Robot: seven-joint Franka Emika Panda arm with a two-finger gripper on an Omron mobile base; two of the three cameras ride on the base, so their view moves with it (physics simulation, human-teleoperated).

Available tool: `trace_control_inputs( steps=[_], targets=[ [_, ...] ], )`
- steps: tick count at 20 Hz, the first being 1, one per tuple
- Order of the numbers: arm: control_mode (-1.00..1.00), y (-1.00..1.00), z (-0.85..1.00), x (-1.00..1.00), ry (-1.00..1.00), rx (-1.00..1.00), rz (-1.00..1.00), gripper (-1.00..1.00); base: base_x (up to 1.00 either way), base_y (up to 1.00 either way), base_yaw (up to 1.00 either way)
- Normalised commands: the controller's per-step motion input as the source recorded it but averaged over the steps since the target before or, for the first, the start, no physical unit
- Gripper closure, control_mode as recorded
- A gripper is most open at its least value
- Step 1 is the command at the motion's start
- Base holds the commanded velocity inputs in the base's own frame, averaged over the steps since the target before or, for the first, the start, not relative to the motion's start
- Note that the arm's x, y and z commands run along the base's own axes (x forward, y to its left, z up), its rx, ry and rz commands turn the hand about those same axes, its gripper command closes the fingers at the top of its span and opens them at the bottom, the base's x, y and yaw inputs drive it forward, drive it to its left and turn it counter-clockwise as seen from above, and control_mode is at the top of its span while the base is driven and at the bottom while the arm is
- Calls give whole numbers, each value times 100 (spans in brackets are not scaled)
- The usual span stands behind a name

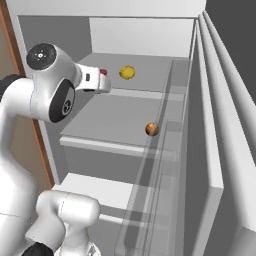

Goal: Open the fridge, remove the orange, lemon, and steak, and place them on any counter.

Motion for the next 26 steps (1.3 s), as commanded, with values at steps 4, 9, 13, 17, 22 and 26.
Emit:
trace_control_inputs(
  steps=[4, 9, 13, 17, 22, 26],
  targets=[
    [-100, 0, 71, 72, 0, -1, -17, -100, 0, 0, 0],
    [-100, 0, 19, 80, 0, 0, -13, -100, 0, 0, 0],
    [-100, -2, -2, 88, 2, 0, -7, -100, 0, 0, 0],
    [-100, -18, -29, 91, 9, 0, -5, -100, 0, 0, 0],
    [-100, -39, -26, 64, 10, 0, -6, -100, 0, 0, 0],
    [-100, -38, -12, 35, 6, 0, -6, -100, 0, 0, 0]
  ],
)
